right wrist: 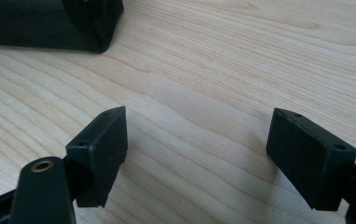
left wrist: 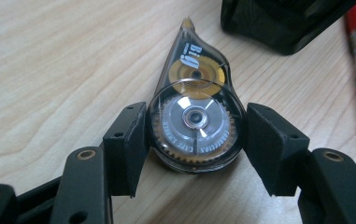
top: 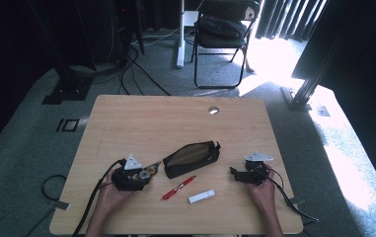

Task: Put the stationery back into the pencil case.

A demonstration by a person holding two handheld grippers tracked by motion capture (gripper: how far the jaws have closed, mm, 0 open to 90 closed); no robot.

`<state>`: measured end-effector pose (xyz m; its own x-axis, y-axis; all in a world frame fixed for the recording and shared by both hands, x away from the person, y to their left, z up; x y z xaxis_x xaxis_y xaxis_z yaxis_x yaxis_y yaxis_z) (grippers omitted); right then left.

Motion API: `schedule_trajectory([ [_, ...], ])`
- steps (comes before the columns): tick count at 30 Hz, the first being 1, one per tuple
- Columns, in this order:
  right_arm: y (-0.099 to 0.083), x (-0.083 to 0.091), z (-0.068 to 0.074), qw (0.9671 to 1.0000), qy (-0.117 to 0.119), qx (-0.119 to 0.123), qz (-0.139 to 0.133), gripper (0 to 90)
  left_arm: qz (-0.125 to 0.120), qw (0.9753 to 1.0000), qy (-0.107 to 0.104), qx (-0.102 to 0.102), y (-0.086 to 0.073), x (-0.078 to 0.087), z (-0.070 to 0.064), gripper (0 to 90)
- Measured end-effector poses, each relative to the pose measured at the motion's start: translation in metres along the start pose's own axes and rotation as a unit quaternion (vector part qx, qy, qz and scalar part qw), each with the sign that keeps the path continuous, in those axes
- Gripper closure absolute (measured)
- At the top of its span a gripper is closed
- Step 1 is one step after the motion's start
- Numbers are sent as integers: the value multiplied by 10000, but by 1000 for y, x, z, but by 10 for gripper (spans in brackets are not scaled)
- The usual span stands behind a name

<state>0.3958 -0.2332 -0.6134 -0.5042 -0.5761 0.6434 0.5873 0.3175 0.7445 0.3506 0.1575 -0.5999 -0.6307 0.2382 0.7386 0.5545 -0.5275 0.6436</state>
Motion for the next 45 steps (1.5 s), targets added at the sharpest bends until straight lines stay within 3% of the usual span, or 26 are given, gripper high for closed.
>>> schedule_trajectory([
  [7,0,0,0,10000,7,18,0,204,-146,9996,-105,208,3,-6,0,413],
  [16,0,0,0,10000,7,17,-1,204,-207,9997,35,160,13,-16,-1,372],
  [21,0,0,0,10000,7,18,-2,204,-137,9999,82,-12,14,-16,-1,417],
  [25,0,0,0,10000,7,18,-1,204,-191,9997,68,120,15,-17,-1,420],
  [36,0,0,0,10000,7,18,0,203,-570,9977,73,348,25,4,7,422],
  [45,0,0,0,10000,9,17,1,204,-759,9967,84,261,35,14,5,421],
])
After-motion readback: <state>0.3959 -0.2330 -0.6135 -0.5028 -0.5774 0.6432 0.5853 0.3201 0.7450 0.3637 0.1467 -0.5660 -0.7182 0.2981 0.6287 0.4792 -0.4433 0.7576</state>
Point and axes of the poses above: each handheld gripper's, and its own axes: x roughly backward along the jaws, y roughly out of its top, z roughly to its left, the point moved 8 cm from there along -x, roughly forward along the jaws, and after that the axes turned 15 degrees about y, right-handed, at the moved point
